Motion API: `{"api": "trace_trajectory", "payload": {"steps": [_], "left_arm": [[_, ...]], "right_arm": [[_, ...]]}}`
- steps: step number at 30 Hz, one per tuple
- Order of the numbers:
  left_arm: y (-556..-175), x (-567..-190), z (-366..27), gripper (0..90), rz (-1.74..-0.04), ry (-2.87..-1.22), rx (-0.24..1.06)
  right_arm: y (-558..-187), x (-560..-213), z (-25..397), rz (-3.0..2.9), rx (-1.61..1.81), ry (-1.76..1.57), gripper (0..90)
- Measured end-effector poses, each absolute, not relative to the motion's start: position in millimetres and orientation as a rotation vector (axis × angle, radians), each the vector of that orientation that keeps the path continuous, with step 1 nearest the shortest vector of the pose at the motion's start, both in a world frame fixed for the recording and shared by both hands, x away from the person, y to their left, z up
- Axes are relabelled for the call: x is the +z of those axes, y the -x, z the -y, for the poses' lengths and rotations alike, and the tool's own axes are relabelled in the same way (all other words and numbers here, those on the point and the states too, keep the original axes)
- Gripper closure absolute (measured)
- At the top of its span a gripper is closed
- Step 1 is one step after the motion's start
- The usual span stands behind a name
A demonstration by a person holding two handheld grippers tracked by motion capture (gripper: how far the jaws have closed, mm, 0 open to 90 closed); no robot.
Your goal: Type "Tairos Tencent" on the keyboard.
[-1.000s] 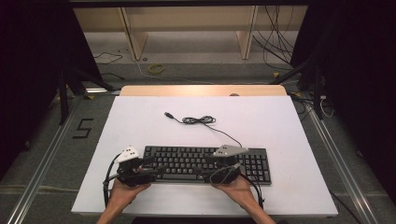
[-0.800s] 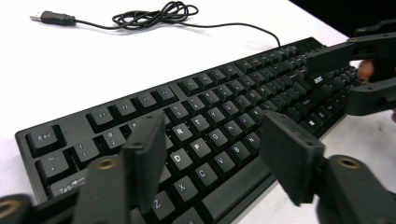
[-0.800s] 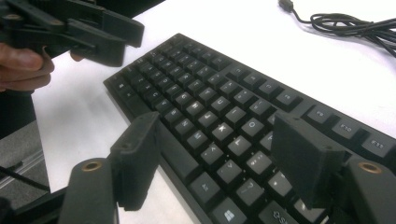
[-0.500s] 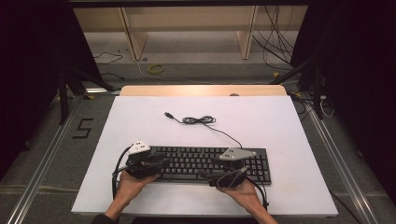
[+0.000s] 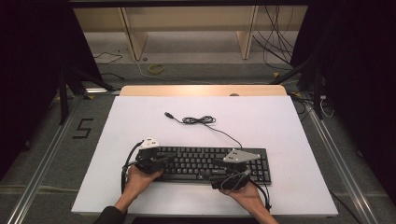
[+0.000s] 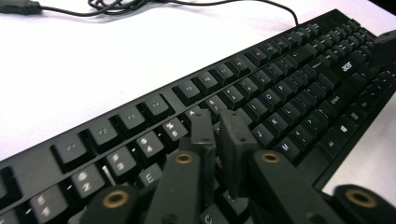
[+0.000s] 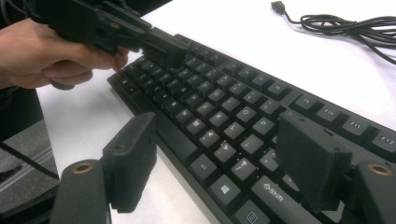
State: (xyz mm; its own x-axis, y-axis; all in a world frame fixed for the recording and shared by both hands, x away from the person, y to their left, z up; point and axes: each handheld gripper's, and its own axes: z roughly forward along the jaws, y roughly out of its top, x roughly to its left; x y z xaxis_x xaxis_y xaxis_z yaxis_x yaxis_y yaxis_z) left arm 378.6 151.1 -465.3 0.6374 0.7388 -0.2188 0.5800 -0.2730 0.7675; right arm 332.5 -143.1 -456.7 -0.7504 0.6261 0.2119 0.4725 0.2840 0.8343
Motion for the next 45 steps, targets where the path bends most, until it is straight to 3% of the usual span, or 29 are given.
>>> {"api": "trace_trajectory", "payload": {"steps": [6, 41, 45], "left_arm": [[-385, -471, -147, 88.8, -1.053, -2.003, 0.226], [-390, -479, -138, 88.9, -1.063, -2.047, 0.23], [-389, -476, -141, 85.4, -1.071, -2.026, 0.223]], "right_arm": [[-330, -457, 147, -2.383, 1.469, -1.037, 29.9], [-325, -456, 152, -2.376, 1.475, -1.042, 29.0], [-325, -456, 153, -2.369, 1.479, -1.042, 29.0]]}}
